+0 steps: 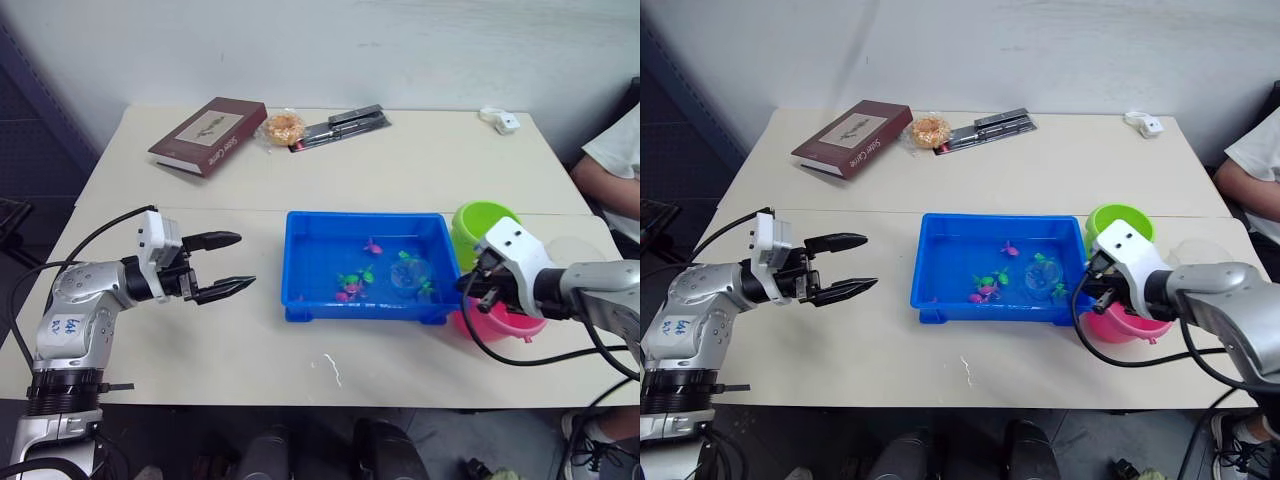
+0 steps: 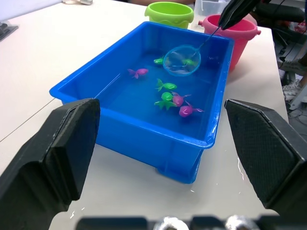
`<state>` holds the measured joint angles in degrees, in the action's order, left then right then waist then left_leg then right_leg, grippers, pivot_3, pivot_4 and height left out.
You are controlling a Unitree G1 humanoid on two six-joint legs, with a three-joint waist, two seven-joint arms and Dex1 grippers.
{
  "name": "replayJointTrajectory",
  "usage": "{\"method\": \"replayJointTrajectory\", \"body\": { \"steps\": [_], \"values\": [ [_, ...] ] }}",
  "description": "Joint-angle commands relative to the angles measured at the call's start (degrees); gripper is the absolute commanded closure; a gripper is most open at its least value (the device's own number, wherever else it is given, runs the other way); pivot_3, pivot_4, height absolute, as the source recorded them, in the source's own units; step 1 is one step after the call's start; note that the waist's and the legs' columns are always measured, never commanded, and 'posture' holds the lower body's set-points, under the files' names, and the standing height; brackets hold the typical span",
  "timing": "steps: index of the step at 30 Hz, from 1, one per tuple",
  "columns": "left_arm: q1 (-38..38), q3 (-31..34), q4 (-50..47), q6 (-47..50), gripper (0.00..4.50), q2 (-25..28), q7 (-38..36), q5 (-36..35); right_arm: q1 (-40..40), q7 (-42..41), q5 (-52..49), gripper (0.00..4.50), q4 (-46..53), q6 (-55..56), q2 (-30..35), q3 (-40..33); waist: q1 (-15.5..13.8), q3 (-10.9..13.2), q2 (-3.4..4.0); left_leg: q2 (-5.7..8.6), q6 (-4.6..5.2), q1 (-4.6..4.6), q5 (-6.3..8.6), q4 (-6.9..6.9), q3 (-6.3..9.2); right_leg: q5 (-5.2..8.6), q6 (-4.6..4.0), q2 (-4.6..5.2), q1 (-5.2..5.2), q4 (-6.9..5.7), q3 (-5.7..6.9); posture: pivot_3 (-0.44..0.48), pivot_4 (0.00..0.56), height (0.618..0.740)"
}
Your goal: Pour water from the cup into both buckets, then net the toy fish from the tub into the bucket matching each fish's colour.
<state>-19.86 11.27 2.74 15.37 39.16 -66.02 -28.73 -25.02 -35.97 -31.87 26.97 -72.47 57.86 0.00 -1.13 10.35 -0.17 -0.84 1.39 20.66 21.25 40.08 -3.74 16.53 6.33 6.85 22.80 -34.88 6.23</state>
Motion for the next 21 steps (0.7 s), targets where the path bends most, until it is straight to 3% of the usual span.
{"method": "replayJointTrajectory", "body": {
  "steps": [1,6,9,21],
  "values": [
    [0.5,1.4,-2.3,1.5,0.04,1.5,0.4,-1.5,-3.9,2.5,1.2,4.5,-0.5,-2.8,-2.5,2.7,0.0,0.0,0.01,0.0,0.0,0.01,0.0,0.0,0.01,0.0,0.0,0.0,0.01,0.0,0.0,0.0,0.15,0.74],
    [0.3,2.3,-4.7,7.2,0.04,4.4,-0.2,-4.1,-7.7,4.3,4.2,4.5,-3.8,-2.2,-4.8,6.9,0.1,0.0,0.03,0.02,-0.01,0.16,0.0,0.0,0.01,0.0,-0.01,0.02,0.16,-0.01,0.03,0.0,0.15,0.74],
    [-0.7,2.0,-3.9,6.7,0.04,5.4,-0.6,-3.6,-9.4,4.9,5.5,4.5,-5.6,-1.9,-5.9,8.5,0.1,0.0,0.03,0.08,0.02,0.54,-0.02,0.06,-0.1,0.0,0.0,0.02,0.65,-0.19,0.04,0.0,0.15,0.74],
    [-4.4,-0.7,-1.0,4.3,0.04,5.1,-1.2,-1.1,-13.9,7.3,10.8,4.5,-11.8,3.7,-15.6,10.7,0.5,0.0,0.03,0.05,0.0,0.6,-0.04,0.04,-0.25,0.0,0.0,-0.11,0.76,-0.21,0.02,0.0,0.15,0.74]
  ]
}}
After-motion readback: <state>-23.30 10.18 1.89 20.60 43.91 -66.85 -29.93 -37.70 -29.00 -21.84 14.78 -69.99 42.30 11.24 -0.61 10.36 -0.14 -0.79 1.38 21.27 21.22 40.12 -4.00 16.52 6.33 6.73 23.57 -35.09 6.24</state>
